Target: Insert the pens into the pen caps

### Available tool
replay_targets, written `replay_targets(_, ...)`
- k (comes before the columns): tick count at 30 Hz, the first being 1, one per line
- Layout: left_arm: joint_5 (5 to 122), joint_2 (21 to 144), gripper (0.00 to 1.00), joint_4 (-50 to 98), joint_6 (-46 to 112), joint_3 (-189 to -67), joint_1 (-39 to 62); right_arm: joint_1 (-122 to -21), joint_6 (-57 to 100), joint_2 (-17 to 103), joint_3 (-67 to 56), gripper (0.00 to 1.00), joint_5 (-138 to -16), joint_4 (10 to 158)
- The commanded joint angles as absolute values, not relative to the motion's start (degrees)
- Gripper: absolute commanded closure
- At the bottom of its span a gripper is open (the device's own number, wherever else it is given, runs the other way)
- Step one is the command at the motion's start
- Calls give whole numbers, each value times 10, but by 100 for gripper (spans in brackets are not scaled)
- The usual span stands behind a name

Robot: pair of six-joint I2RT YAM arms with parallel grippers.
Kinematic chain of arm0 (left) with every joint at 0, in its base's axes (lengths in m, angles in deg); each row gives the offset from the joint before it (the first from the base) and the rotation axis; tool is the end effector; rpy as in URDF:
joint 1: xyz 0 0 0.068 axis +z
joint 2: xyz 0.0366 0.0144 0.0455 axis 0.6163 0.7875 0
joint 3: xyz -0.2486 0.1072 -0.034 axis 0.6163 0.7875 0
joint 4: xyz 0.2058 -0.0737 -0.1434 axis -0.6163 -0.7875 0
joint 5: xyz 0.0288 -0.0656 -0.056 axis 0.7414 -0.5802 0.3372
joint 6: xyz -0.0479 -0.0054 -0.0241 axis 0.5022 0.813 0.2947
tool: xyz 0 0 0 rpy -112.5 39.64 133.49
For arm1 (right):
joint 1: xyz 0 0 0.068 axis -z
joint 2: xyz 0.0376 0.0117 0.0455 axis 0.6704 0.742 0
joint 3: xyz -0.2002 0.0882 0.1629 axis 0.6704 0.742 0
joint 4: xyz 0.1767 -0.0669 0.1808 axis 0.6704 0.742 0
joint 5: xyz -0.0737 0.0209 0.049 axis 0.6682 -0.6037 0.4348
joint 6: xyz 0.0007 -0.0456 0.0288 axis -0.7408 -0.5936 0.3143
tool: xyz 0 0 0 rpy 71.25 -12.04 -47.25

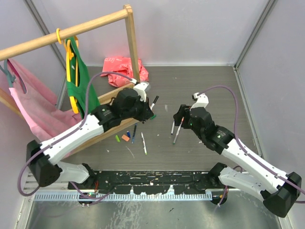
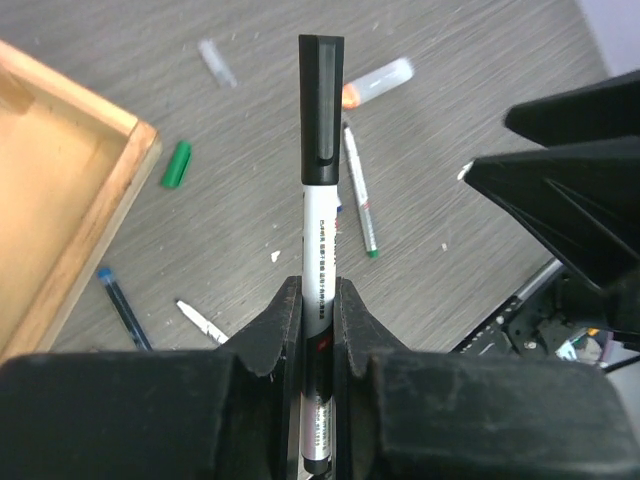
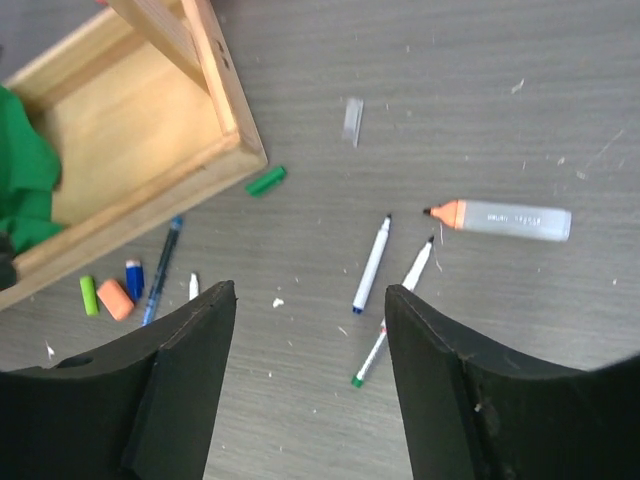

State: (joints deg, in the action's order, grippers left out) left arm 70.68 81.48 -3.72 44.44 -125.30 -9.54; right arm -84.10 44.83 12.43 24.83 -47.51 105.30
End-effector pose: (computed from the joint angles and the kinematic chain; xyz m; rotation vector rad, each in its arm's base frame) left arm 0.1959 -0.2155 0.3525 0.4741 2.1394 -0.7469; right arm 0.1556 0.1221 0.3065 0.0343 2.0256 0.4132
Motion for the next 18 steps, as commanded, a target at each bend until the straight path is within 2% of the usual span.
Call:
replay_targets(1,720,869,100,-22,468,-1250,-96,-831,484,103,273,30,-523,1044)
replay_targets(6,746,930,100,2,473,-1244,-105,-831,506,77,298,16,-531,1054)
replay_targets(9,751,970,100,16,477,-1249,-114,-831,522,77,303,12,-526,1073)
replay_targets(18,797,1069,99,42,501,-1271,-137,-831,532,54,306,10,-523,1097)
